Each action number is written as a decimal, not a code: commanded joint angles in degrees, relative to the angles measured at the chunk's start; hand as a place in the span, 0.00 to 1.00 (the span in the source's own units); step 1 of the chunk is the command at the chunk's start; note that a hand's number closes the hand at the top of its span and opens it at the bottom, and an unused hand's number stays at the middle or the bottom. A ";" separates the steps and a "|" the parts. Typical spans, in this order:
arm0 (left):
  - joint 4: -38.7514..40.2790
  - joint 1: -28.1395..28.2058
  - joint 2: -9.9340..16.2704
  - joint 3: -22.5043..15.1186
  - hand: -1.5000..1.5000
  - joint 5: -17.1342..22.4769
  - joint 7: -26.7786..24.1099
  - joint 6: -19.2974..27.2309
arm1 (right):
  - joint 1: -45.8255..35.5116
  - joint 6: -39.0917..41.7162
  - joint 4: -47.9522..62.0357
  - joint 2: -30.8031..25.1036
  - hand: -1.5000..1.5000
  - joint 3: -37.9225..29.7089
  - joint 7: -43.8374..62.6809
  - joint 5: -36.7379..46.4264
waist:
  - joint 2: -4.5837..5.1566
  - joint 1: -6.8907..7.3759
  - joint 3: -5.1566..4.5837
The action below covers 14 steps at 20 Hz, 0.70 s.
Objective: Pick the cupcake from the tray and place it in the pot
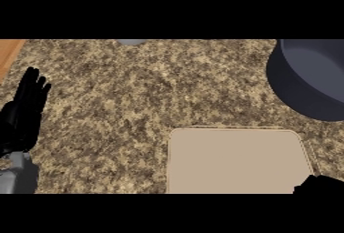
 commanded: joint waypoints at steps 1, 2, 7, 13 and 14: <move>0.15 0.26 0.59 0.89 0.50 0.02 -0.43 0.02 | 8.12 -2.45 -2.76 -2.46 1.00 -11.16 -8.72 -12.86 | 0.04 -1.34 0.00; -0.65 0.90 -0.45 -0.21 0.50 0.08 -0.39 -0.10 | 5.49 -0.46 -1.80 -1.35 1.00 -15.35 -6.93 -17.73 | 0.32 0.38 -0.03; -2.32 0.84 -1.53 -1.71 0.50 -0.77 0.65 0.74 | 8.37 1.58 -0.25 -0.83 1.00 -29.09 -8.31 -34.71 | 0.27 0.73 0.00; -1.95 0.31 -1.18 -2.04 0.50 -0.41 0.47 -0.46 | 8.86 8.95 5.74 -4.06 1.00 -43.56 -3.01 -51.49 | 0.65 2.64 -0.03; -1.20 -2.56 -1.83 -3.16 0.50 -2.10 1.97 1.43 | 5.98 9.14 4.95 -6.16 1.00 -46.45 0.00 -53.82 | 0.75 2.76 -0.04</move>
